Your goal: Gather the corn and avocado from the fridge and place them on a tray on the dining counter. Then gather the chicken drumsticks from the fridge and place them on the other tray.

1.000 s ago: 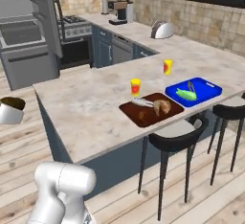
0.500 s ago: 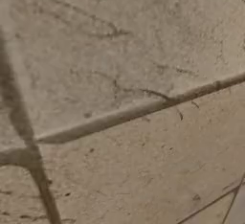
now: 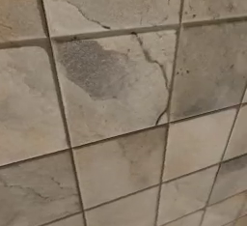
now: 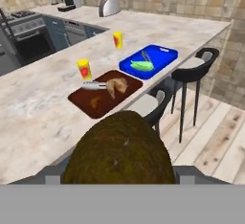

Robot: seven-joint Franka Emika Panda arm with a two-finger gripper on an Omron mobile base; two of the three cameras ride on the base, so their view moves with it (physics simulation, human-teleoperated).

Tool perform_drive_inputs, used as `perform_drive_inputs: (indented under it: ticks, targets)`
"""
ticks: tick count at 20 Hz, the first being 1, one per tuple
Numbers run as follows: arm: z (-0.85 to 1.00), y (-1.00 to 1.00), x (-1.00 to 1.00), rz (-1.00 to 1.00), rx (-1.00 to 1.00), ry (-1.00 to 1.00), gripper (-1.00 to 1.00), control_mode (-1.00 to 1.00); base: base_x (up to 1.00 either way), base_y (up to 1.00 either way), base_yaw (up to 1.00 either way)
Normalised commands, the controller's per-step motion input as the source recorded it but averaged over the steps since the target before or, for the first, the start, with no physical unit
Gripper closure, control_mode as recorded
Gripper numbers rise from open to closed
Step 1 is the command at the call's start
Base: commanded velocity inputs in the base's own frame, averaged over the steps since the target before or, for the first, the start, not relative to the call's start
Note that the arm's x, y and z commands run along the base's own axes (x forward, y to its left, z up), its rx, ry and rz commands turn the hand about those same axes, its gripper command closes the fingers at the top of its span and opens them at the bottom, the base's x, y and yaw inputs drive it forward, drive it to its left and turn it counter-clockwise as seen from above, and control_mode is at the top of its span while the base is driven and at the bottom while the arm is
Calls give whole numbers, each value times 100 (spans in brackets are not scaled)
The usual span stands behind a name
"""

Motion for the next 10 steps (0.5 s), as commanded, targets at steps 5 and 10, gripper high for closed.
perform_drive_inputs:
  ticks: [5,10]
  targets:
    - [0,0,0,0,0,0,100,100,13,-61,36]
    - [0,0,0,0,0,0,100,100,11,-65,36]
